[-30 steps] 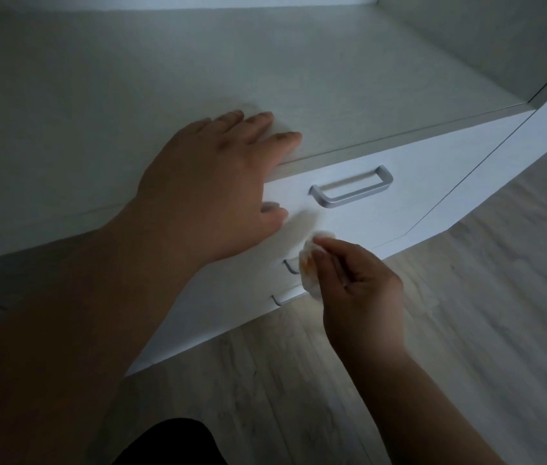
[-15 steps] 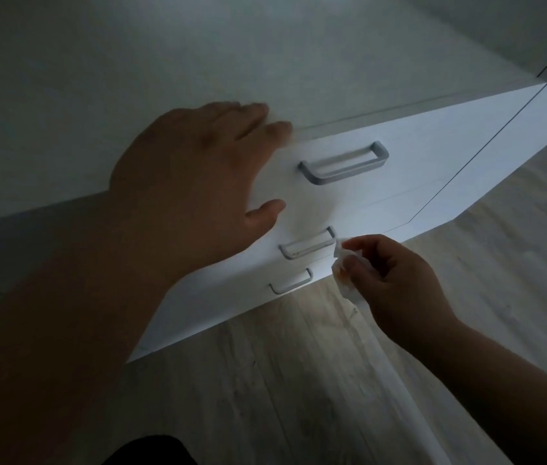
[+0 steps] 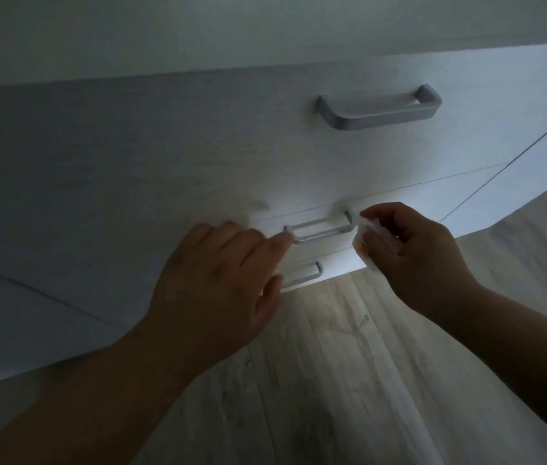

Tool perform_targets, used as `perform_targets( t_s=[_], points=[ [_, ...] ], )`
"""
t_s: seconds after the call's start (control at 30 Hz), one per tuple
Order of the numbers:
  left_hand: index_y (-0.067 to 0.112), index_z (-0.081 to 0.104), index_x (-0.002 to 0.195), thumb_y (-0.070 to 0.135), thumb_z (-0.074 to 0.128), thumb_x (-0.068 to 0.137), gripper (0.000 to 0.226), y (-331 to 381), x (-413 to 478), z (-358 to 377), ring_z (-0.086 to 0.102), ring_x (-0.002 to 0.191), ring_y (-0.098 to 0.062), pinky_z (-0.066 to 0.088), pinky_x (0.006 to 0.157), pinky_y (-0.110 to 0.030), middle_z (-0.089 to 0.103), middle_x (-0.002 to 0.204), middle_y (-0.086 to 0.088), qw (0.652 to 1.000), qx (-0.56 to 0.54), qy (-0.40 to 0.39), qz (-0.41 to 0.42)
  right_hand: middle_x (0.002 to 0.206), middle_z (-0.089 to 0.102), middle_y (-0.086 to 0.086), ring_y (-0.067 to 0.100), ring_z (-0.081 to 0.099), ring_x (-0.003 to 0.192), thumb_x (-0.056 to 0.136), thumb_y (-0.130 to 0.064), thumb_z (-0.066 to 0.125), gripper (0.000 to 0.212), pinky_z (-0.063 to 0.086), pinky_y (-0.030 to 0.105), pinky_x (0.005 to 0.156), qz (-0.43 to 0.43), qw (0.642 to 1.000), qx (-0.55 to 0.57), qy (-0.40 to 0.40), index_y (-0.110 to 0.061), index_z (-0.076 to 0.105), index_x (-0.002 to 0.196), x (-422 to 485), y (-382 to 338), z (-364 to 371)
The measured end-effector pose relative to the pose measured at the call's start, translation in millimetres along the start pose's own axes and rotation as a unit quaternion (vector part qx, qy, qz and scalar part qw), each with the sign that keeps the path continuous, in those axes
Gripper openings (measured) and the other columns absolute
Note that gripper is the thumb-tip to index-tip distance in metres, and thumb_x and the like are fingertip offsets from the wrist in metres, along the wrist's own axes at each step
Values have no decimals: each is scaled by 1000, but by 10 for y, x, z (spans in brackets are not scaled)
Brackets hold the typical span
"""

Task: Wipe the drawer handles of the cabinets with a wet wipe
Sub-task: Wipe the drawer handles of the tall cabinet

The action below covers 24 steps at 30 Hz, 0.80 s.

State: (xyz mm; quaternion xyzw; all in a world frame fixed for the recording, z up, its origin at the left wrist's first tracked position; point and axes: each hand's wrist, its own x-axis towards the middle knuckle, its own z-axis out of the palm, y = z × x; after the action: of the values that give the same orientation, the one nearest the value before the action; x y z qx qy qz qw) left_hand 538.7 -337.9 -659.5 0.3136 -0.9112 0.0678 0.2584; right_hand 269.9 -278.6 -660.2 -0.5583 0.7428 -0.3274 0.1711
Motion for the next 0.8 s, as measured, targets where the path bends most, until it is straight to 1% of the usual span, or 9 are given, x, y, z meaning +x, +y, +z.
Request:
perform_targets(
  t_s=[0.03,0.1,0.2,0.3,0.37,0.47,0.53,0.63,0.8],
  points=[
    [13,68,130,31,64,88,46,-30,-46,87,68,77,-30,56,69,-43,71,89,-1,999,-7,-36,-34,95,69,-20,-4,65,88,97,-31,66,19,51,17,73,-1,1000,3,2,-35,64,116,21,28,2],
    [17,64,136,43,57,87,55,-89,-35,183,67,66,-26,57,56,-41,68,81,3,992,-17,-83,-94,95,69,-20,-5,64,88,96,-28,66,21,50,18,72,-3,1000,8,14,-34,65,117,56,86,10],
    [25,59,139,53,50,88,58,-63,82,243,69,73,-22,57,59,-37,70,88,6,988,-14,-106,-109,90,68,-20,-4,63,85,96,-24,64,19,48,19,67,-2,999,23,36,-34,65,112,32,199,15],
    [25,63,136,49,55,89,53,107,143,250,70,81,-23,59,64,-40,71,98,5,989,-20,-93,-110,91,67,-23,-7,62,87,96,-24,61,21,45,15,69,-23,999,9,25,-34,66,114,-40,306,-7],
    [21,68,131,41,61,92,45,189,209,184,70,86,-25,59,69,-43,72,102,3,995,-10,-58,-86,95,66,-26,-9,61,92,96,-24,60,24,42,7,72,-33,999,4,17,-31,68,118,-42,371,-17],
    [14,74,120,30,63,96,30,227,415,-47,68,92,-30,55,82,-49,73,103,-3,998,14,54,-18,101,66,-28,-8,62,97,97,-23,62,25,41,1,77,-44,999,23,9,-33,69,120,12,416,-26],
    [10,76,113,24,63,97,25,215,560,-199,68,93,-33,52,85,-50,73,102,-6,995,3,91,31,103,68,-24,-4,63,99,98,-21,64,25,45,8,81,-60,997,39,5,-33,70,119,68,388,-13],
    [9,77,108,20,64,95,22,213,702,-281,70,99,-34,50,89,-51,73,105,-7,993,-11,75,93,105,67,-22,-3,63,99,98,-21,65,25,48,12,84,-83,996,37,8,-33,71,120,204,341,36],
    [11,79,111,22,71,89,26,246,864,-460,68,115,-33,43,104,-49,72,124,-10,982,51,115,140,111,66,-11,5,61,95,95,-12,69,32,50,21,85,-153,988,-27,-10,-25,73,125,367,335,109]
  ],
)
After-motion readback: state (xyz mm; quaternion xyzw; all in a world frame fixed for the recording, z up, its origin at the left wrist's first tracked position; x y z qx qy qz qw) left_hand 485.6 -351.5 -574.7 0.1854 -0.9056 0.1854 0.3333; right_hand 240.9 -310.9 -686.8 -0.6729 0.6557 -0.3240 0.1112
